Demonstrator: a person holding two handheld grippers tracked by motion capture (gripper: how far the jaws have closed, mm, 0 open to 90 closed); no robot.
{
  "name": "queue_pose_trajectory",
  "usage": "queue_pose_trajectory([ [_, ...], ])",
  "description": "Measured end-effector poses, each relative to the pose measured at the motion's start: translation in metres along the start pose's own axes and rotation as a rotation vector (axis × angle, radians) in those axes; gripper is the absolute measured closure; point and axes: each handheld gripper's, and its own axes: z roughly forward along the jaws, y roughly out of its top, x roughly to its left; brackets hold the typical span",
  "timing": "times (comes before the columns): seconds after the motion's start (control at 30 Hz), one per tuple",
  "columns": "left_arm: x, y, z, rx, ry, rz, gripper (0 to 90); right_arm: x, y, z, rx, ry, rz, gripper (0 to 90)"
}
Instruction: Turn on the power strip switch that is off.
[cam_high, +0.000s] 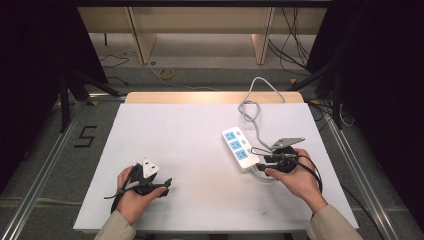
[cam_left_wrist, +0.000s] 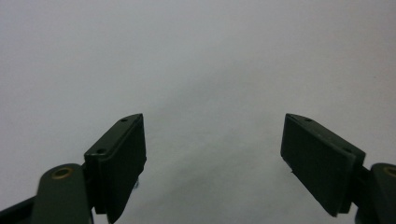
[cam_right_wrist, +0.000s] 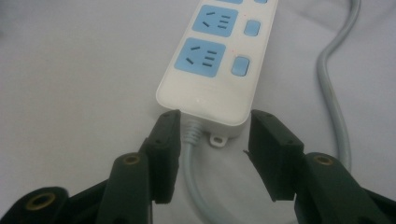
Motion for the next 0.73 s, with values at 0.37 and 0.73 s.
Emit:
queue_pose_trajectory([
  [0.37,0.000,-0.001,0.000,0.000,-0.001,-0.002,22.1,0.006,-0.022,-0.006,-0.043,0.018,-0.010,51.4],
  [0.73,0.001,-0.001,0.003,0.008,-0.010,-0.007,21.8,0.006,-0.031,-0.008,-0.067,0.013,0.000,49.9],
])
